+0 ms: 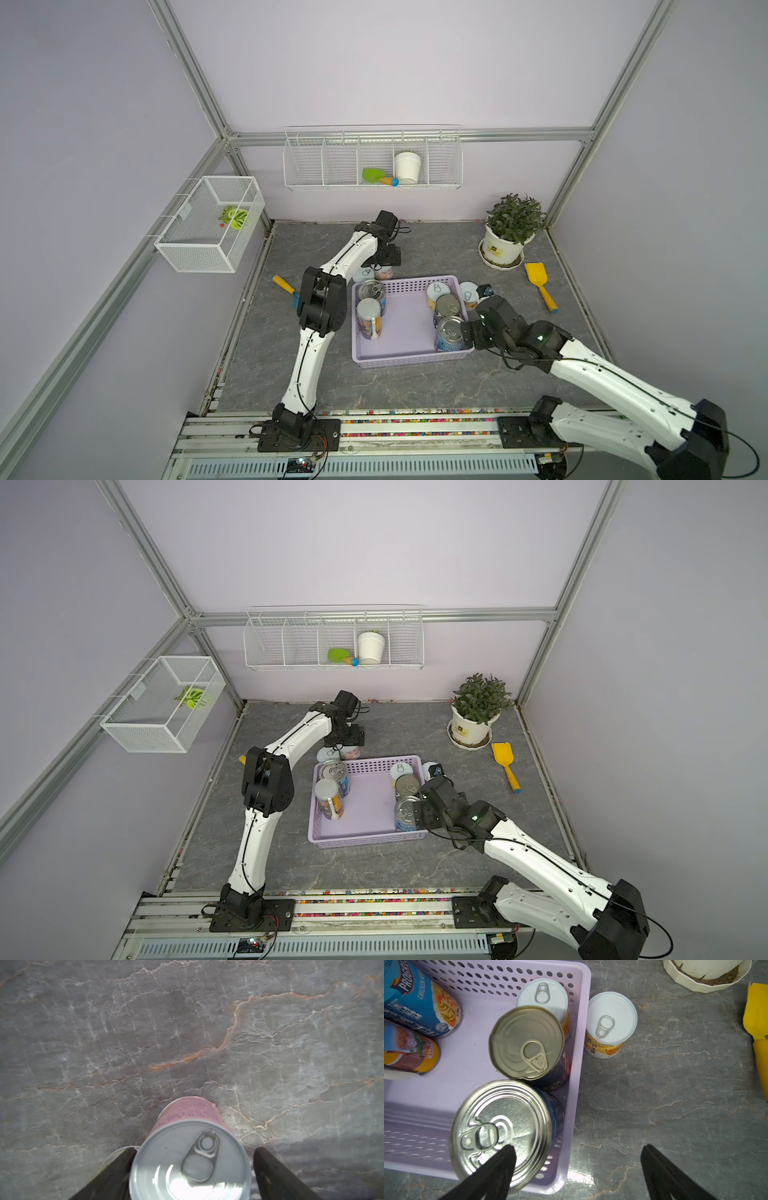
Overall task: Put the canned food in the basket
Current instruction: Pick up the canned food from the center of the board.
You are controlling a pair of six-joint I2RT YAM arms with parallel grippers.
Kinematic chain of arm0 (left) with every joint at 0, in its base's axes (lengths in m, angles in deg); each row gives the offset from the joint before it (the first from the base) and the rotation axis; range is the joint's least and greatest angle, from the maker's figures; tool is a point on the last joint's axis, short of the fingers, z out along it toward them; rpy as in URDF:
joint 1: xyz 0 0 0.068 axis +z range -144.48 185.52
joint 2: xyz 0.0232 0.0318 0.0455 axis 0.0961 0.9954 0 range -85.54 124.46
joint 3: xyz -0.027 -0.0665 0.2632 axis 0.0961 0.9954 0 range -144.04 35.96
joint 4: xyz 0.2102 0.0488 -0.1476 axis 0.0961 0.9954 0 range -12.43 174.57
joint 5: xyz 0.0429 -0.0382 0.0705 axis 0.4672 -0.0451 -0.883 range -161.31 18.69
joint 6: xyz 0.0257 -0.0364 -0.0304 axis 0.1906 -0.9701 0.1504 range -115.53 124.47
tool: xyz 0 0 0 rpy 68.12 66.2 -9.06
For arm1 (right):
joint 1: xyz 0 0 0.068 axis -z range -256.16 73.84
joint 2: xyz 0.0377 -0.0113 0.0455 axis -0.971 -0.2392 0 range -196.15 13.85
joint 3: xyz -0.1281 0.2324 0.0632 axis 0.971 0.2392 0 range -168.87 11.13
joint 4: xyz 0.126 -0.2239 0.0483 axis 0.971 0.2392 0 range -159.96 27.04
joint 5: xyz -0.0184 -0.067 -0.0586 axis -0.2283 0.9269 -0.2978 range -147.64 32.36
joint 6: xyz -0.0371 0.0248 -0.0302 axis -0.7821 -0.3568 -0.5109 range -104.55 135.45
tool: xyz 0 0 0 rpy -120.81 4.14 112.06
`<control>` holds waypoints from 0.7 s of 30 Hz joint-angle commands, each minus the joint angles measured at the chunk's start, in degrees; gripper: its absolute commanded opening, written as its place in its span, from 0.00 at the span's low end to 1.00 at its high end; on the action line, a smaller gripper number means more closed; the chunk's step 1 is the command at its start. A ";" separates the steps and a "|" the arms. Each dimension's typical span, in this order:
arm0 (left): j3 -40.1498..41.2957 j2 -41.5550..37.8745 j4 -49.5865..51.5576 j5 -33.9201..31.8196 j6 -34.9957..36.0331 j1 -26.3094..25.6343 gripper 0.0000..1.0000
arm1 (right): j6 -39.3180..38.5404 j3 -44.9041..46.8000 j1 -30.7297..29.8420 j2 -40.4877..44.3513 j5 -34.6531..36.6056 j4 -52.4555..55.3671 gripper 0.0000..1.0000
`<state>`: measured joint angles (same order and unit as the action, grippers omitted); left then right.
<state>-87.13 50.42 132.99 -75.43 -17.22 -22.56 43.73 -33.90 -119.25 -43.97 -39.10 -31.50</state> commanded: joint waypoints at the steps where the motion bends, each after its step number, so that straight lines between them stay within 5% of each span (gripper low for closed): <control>1: -1.75 1.56 1.26 2.63 0.95 -0.05 0.88 | 0.34 1.04 0.31 0.46 -0.37 -0.58 0.98; 11: -2.40 4.42 2.16 1.42 -0.16 1.27 0.85 | 0.38 1.00 0.35 -0.40 -0.75 -0.76 0.98; 21: -5.40 4.48 3.05 2.02 0.30 1.88 0.70 | 0.36 0.80 0.32 -1.06 -0.42 -0.75 0.98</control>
<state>-91.04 53.63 134.72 -73.79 -17.11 -21.36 43.73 -33.86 -119.25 -44.65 -39.54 -31.90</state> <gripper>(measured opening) 0.797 0.983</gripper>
